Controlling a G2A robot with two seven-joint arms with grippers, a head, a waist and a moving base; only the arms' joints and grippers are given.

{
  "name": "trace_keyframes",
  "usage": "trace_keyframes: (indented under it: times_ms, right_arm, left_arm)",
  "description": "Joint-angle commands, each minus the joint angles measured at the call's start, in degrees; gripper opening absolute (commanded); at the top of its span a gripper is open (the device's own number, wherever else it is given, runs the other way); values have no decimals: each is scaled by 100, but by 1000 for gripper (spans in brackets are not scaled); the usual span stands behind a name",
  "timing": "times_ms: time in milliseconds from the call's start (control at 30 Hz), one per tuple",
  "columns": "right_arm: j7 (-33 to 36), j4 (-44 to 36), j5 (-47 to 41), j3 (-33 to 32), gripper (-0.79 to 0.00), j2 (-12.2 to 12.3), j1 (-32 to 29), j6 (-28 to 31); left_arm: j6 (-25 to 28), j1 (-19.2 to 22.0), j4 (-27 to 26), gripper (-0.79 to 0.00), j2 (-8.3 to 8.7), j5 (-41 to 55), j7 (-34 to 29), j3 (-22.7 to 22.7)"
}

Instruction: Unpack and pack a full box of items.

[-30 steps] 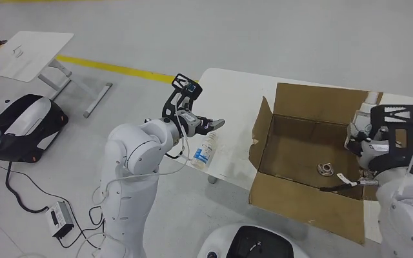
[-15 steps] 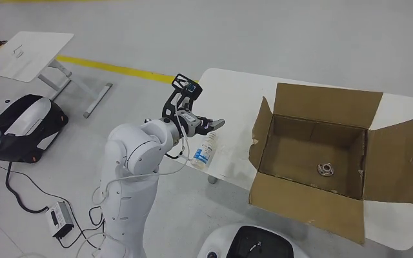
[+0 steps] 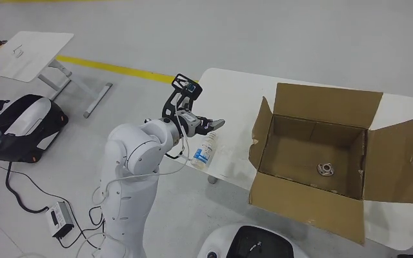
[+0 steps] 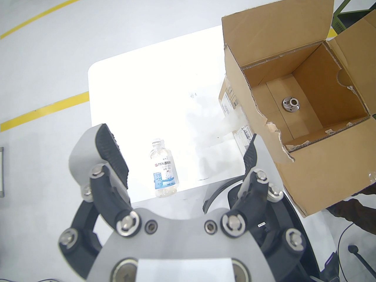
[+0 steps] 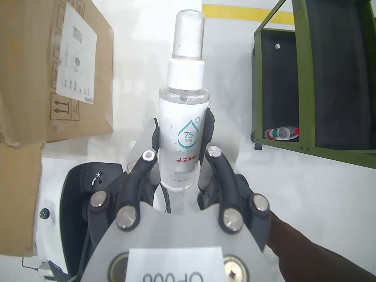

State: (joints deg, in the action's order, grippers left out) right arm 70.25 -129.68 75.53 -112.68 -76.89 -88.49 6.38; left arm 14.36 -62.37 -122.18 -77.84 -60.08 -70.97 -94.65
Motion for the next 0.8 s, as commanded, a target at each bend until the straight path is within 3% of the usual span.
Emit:
trace_keyframes:
  times_ms: [0,767]
  right_arm:
    - [-45,161,90,111,-785,7,-65,15]
    - [-259,1752,980,1250,-785,82,437,-102]
  left_arm:
    - [0,0,0,0,0,0,0,0]
    - [0,0,0,0,0,0,0,0]
